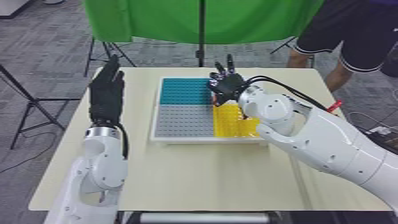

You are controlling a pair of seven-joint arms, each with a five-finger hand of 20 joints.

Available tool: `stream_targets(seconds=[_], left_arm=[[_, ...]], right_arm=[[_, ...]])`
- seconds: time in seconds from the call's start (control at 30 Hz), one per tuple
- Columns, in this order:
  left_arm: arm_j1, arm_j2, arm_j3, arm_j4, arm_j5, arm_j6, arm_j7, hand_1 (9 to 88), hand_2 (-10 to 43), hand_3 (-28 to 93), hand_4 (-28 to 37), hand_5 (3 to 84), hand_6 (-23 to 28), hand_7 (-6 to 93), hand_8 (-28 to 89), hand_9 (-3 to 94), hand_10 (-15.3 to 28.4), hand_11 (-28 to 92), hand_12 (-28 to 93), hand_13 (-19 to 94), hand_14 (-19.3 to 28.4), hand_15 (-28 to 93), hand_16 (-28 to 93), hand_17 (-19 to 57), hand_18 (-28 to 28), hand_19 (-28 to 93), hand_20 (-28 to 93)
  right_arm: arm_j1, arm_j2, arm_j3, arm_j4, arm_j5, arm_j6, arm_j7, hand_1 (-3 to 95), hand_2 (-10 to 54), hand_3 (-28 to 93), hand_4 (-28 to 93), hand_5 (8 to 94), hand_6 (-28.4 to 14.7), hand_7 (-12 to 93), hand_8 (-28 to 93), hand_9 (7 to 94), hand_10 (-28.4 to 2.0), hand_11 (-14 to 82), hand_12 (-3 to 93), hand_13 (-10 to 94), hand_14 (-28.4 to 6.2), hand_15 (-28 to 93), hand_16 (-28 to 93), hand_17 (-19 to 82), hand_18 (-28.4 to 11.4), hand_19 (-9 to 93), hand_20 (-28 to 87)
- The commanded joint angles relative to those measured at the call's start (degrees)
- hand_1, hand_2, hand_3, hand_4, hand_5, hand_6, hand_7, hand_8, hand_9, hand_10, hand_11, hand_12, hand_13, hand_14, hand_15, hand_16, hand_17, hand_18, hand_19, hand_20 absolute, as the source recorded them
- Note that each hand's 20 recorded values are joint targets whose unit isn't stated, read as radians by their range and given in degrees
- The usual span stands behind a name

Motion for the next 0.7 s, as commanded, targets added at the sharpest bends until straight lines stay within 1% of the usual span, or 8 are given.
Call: stream_targets(seconds=[0.03,0.07,0.13,0.17,0.23,0.57,0.63,0.7], left_arm=[[0.9,-0.30,-0.12,-0.22,-0.54,-0.05,-0.08,25.6,6.4,73,-19.1,32.6,5.3,10.3,-9,19.2,8.4,5,15,9,9.4,-3,17,-12.1,4.1,10,17],[0.8,-0.28,-0.09,-0.19,-0.73,-0.05,0.01,25.6,6.4,73,-19.0,32.6,5.3,10.3,-9,19.2,8.4,5,15,9,9.4,-3,17,-12.1,4.1,10,17],[0.9,-0.26,-0.14,-0.20,-0.52,-0.03,-0.18,25.6,6.4,73,-19.0,32.6,5.3,10.2,-9,19.2,8.4,5,15,9,9.4,-3,17,-12.1,4.1,10,17],[0.9,-0.26,-0.13,-0.21,-0.74,0.02,-0.11,25.6,6.4,73,-19.0,32.6,5.3,10.2,-9,19.2,8.4,5,15,9,9.4,-3,17,-12.1,4.1,10,17],[0.8,-0.24,-0.14,-0.19,-0.56,-0.01,-0.22,25.6,6.4,73,-19.0,32.6,5.3,10.2,-9,19.2,8.4,5,15,9,9.4,-3,17,-12.1,4.1,10,17],[0.7,-0.19,-0.11,-0.16,-0.68,0.04,-0.18,25.6,6.4,73,-19.0,32.6,5.3,10.3,-9,19.2,8.3,5,15,9,9.3,-3,17,-12.1,4.1,10,17],[0.6,-0.27,-0.11,-0.11,-0.52,-0.02,-0.38,25.6,6.4,73,-19.0,32.6,5.3,10.4,-9,19.2,8.3,5,15,9,9.3,-3,17,-12.1,4.1,10,17],[0.6,-0.28,-0.10,-0.10,-0.67,-0.04,-0.27,25.5,6.3,73,-19.0,32.6,5.3,10.3,-9,19.2,8.3,5,15,9,9.3,-3,17,-12.1,4.1,10,17]], right_arm=[[-0.9,0.0,-1.0,-0.4,-0.7,0.1,-0.6,27.4,-9.5,90,-22,48.1,8.9,58,-5,35.0,-8.4,7.7,19.2,20,-12.0,-3,40,1,-28.4,14,8],[-0.7,0.1,-1.3,-0.4,-0.4,0.2,-0.5,27.6,-9.5,90,-22,48.1,8.9,58,-5,35.0,-8.4,7.7,19.2,20,-11.9,-3,40,1,-28.4,14,8],[-0.9,-0.1,-1.1,-0.4,-0.8,0.1,-0.5,27.8,-9.5,90,-22,48.1,9.0,58,-5,35.1,-8.4,7.7,19.2,20,-12.0,-3,40,1,-28.4,14,8],[-0.9,-0.1,-1.2,-0.3,-0.5,0.1,-0.5,27.8,-9.5,90,-22,48.1,9.0,58,-5,35.1,-8.5,7.7,19.2,20,-12.0,-3,40,1,-28.4,14,8],[-1.1,-0.1,-1.0,-0.5,-0.7,0.1,-0.6,27.8,-9.5,90,-22,48.1,9.1,58,-4,35.1,-8.5,7.7,19.2,20,-12.0,-3,40,1,-28.4,14,8],[-1.0,-0.1,-1.7,-0.9,-0.5,0.6,-0.7,28.0,-9.5,90,-23,48.2,9.7,58,0,35.1,-8.3,7.7,19.2,20,-12.0,-3,40,1,-28.4,14,8],[-1.2,-0.1,-1.5,-0.8,-0.5,0.6,-0.6,28.0,-9.5,90,-23,48.3,9.7,58,0,35.1,-8.3,7.7,19.2,20,-12.0,-3,40,1,-28.4,14,8],[-1.0,-0.2,-1.8,-0.5,-0.6,0.8,-0.7,28.1,-9.5,90,-23,48.3,9.8,58,1,35.2,-8.2,7.7,19.2,20,-12.0,-3,40,1,-28.4,14,8]])
